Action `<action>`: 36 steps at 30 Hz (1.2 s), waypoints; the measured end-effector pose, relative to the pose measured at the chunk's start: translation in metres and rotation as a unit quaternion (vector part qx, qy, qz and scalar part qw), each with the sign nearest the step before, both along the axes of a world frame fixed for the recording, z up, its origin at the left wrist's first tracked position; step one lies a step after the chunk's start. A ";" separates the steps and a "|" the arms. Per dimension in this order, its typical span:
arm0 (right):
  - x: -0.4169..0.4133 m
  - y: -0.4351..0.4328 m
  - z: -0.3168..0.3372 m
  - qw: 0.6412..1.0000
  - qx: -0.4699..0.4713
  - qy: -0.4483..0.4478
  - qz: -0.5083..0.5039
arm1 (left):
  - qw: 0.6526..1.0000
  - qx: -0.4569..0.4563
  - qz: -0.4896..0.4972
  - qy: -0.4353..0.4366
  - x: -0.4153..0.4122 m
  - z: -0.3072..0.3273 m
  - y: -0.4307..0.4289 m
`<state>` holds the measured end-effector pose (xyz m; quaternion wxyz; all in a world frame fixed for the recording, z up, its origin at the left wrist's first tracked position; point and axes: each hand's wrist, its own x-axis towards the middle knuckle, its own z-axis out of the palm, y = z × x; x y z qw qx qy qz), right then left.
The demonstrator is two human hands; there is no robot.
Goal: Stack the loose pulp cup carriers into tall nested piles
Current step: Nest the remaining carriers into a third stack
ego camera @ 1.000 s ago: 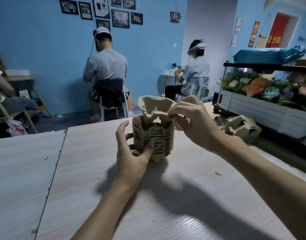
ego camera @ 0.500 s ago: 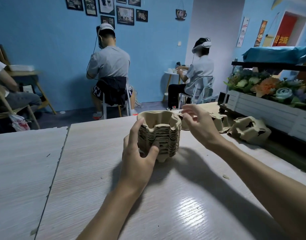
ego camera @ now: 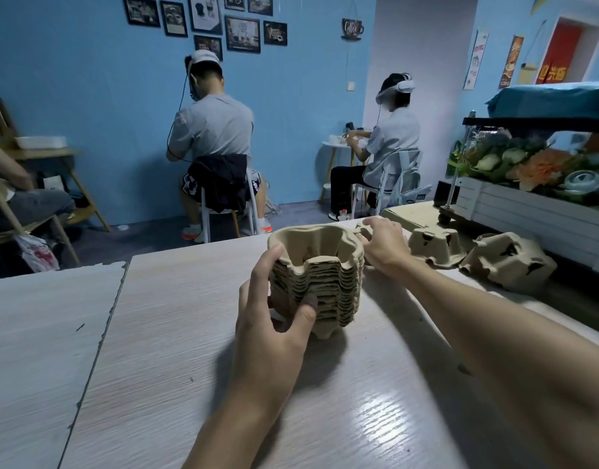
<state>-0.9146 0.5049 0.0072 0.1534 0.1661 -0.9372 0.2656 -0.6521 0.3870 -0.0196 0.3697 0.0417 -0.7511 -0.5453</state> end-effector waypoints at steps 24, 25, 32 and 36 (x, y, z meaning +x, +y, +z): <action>0.114 0.102 0.005 0.973 -0.212 -0.044 0.076 | 0.999 0.005 -0.041 0.032 0.008 0.011 0.009; 0.116 0.104 0.009 0.979 -0.186 -0.004 0.088 | 0.999 0.004 -0.041 0.031 0.008 0.011 0.009; 0.123 0.114 0.013 0.981 -0.017 0.072 0.177 | 0.999 -0.004 -0.039 0.029 0.008 0.009 0.008; 0.123 0.110 0.017 0.976 -0.017 0.174 0.132 | 0.999 -0.001 -0.043 0.032 0.008 0.009 0.008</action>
